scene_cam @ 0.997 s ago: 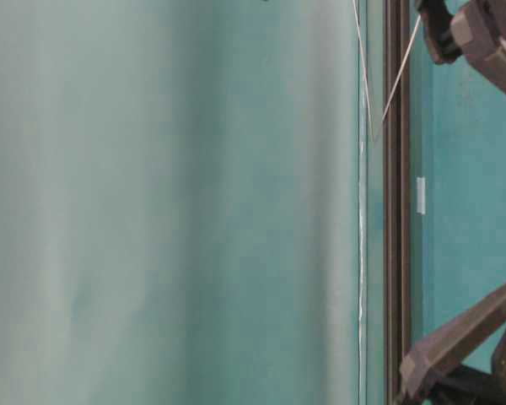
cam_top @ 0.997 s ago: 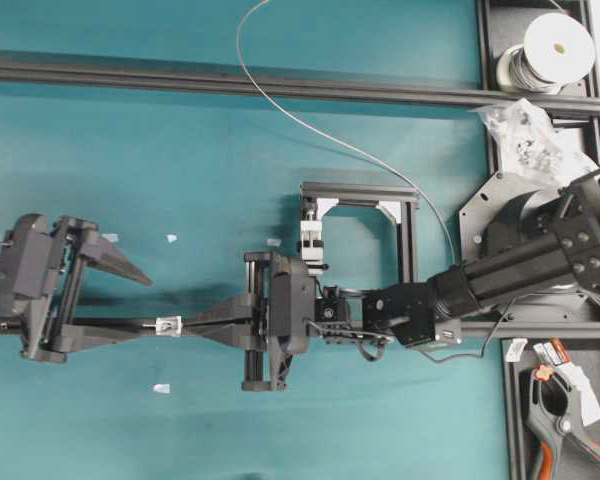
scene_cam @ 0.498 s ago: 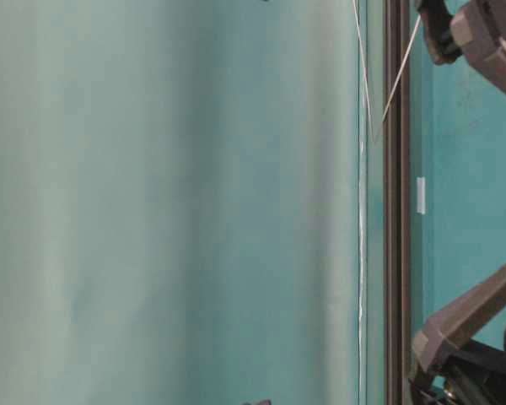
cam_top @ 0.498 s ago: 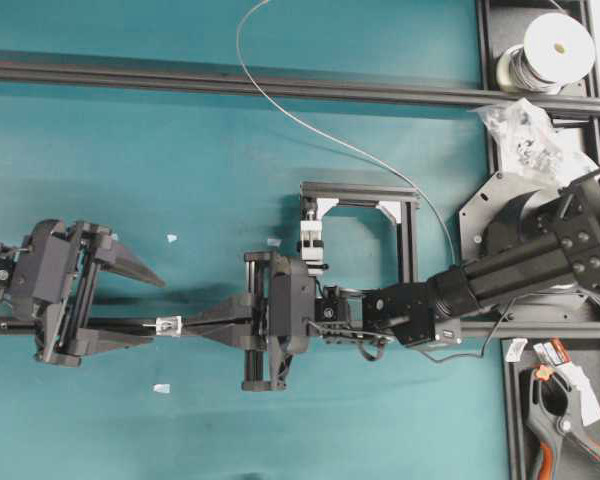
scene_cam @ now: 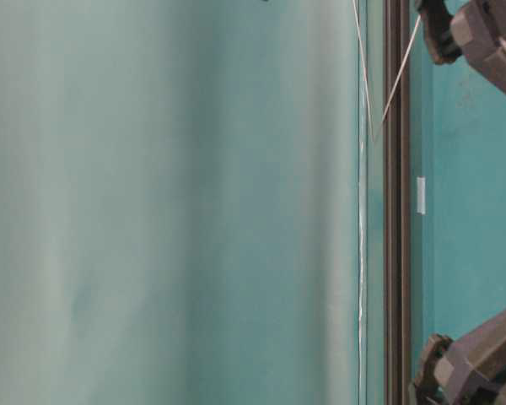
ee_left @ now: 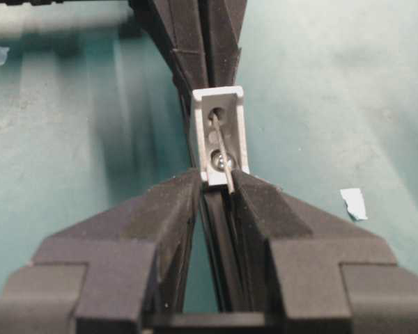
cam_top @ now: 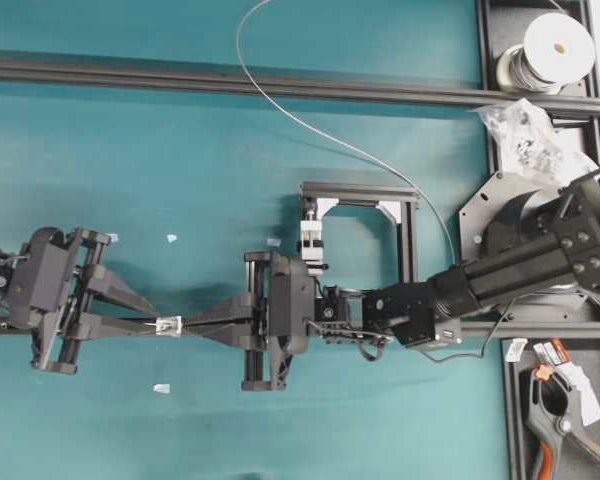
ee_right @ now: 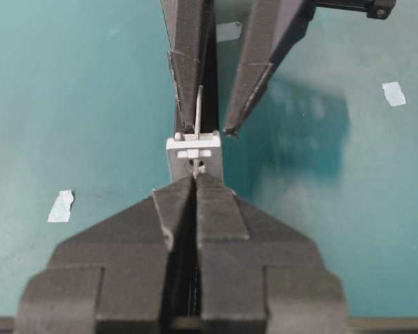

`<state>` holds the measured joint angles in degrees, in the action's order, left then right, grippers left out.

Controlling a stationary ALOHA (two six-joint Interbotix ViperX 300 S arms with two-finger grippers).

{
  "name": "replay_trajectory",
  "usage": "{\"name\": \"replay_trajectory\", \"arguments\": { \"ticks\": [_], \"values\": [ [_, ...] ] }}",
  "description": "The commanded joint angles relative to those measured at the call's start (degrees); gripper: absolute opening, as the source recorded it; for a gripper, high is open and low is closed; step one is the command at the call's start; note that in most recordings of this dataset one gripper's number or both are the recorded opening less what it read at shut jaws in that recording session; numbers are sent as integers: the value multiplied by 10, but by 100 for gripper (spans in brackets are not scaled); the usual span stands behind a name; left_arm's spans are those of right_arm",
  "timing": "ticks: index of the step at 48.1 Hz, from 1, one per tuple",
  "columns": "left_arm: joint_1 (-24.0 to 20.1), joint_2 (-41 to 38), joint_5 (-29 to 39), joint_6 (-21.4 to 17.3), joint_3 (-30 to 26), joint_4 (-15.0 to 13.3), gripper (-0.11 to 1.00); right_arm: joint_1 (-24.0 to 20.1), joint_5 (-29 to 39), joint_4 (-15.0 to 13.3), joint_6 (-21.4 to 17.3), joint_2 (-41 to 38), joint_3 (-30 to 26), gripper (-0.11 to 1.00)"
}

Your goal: Insert the wire through the hole in the metal fitting.

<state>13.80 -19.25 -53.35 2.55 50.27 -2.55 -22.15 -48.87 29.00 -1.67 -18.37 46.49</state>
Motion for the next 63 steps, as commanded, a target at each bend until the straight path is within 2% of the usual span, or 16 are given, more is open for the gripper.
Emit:
{"name": "replay_trajectory", "arguments": {
  "ticks": [1,18,48,51,54,63],
  "values": [
    [4,16,-4,1,-7,-1,-5,6,-2,0,0,9,-6,-1],
    [11,18,15,1,-9,-1,-10,6,4,0,0,9,-7,-1],
    [15,25,34,1,-9,-1,-10,6,40,0,-4,36,-14,0],
    [16,25,34,1,-9,-1,-10,6,42,0,-4,38,-13,9],
    [18,25,36,1,-8,-2,-10,6,42,0,-4,40,-12,22],
    [23,44,59,1,4,-2,-10,6,50,0,-4,40,-12,76]
  ]
}}
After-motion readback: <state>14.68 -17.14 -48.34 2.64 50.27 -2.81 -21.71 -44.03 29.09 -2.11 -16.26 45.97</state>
